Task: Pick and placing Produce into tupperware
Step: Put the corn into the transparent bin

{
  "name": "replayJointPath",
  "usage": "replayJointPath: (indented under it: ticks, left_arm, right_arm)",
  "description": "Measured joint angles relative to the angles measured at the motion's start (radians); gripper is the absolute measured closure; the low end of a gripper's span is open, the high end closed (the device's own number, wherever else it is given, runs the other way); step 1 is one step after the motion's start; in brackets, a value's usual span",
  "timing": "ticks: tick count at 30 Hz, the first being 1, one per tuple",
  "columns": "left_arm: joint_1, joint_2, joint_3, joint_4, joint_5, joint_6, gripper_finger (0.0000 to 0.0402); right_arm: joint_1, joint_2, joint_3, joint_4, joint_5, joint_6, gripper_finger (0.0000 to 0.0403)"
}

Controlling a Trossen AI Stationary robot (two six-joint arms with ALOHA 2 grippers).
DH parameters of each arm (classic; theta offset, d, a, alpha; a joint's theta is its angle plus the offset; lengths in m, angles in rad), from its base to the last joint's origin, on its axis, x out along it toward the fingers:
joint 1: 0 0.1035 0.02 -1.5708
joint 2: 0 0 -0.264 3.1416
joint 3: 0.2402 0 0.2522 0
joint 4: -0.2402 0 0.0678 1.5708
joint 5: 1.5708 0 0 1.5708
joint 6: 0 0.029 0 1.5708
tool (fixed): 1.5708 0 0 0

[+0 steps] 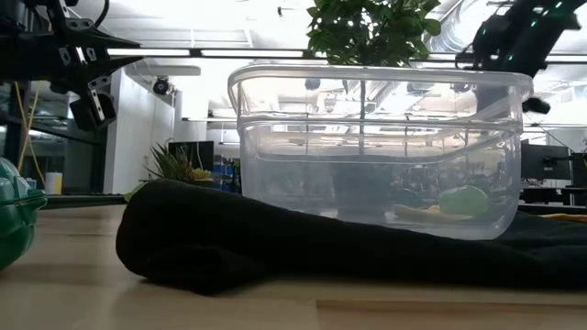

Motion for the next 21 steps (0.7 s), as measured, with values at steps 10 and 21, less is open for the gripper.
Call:
replayJointPath:
  ticks: [10,21]
  left_arm:
    - [0.000,0.000,0.000,0.003,0.000,0.000,0.0360]
    - [0.000,0.000,0.000,0.004,0.000,0.000,0.0360]
  right_arm:
    - [-0.016,0.079,0.008,-0.025,-0.010,-0.064,0.0318]
    - [-0.016,0.082,0.008,0.003,-0.081,0.038,0.0318]
